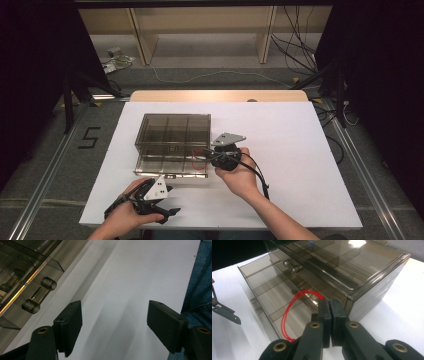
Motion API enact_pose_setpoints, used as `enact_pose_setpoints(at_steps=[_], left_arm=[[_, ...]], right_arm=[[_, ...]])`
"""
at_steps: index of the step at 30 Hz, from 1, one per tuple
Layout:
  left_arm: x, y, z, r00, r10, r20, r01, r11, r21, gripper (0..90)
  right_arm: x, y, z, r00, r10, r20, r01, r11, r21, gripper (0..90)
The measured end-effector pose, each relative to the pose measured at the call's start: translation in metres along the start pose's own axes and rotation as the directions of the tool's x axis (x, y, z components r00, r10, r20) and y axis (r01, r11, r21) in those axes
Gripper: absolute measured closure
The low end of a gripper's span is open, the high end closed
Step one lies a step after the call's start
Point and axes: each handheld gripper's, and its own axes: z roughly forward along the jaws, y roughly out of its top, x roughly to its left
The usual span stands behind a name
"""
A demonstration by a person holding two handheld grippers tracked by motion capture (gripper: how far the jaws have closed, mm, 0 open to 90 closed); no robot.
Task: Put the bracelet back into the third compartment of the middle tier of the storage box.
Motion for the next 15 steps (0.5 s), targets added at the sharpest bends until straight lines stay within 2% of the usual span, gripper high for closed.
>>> enact_pose_setpoints(at_steps=[15], left_arm=[[0.0002,0.0,-0.0002,1.0,-0.001,0.001,0.001,1.0,-0.002,28.5]], right_arm=[[0.0022,0.0003,0.0033,0.9999,-0.011,-0.002,0.011,1.0,-0.001,88.7]])
